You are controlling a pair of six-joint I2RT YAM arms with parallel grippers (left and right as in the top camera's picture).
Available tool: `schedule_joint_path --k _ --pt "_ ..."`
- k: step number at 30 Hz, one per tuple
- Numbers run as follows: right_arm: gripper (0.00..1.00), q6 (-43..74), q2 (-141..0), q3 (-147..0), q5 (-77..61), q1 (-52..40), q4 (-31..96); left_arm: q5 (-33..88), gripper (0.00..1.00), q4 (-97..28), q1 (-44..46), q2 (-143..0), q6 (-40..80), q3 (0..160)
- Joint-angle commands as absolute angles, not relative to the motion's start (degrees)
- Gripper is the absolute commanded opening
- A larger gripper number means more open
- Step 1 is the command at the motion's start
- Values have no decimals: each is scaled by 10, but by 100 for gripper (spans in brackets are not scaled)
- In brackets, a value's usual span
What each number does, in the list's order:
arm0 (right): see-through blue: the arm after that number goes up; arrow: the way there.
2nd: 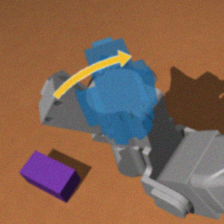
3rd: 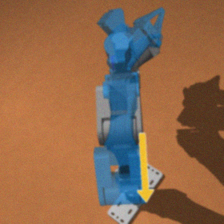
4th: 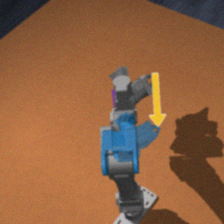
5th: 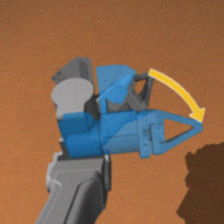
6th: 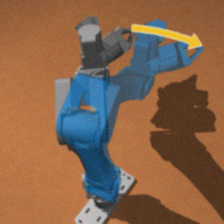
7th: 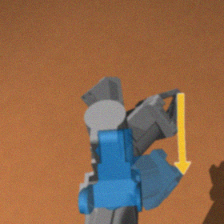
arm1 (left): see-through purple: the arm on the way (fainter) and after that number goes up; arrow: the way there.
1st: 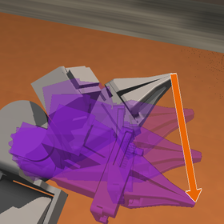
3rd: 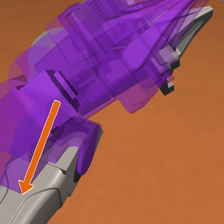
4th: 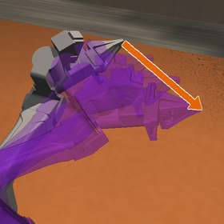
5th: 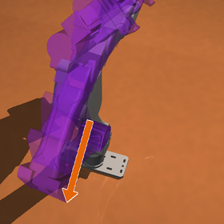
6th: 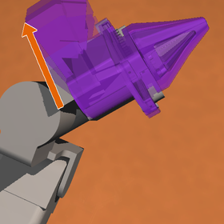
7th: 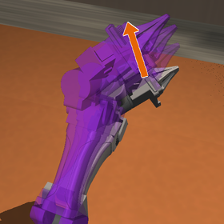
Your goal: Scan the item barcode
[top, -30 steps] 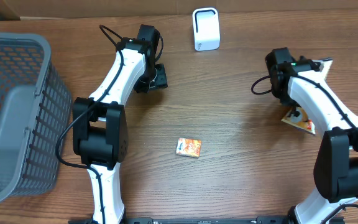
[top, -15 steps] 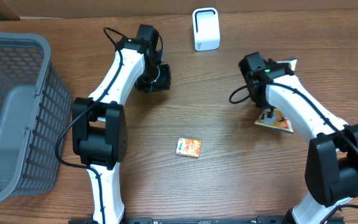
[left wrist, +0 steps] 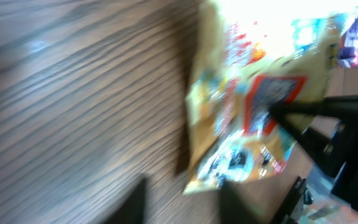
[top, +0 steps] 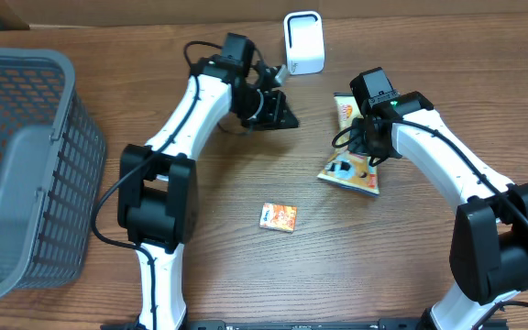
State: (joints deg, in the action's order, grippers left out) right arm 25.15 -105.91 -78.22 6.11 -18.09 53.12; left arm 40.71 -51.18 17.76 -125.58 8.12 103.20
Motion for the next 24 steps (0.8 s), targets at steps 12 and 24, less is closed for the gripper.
schedule_joint_path --k 12,24 --pt "4 205 -1047 -804 -301 -130 507 373 94 -475 168 -1253 72 1027" --pt "4 175 -1047 -804 -443 -119 486 435 91 -445 169 -1254 73 1027"
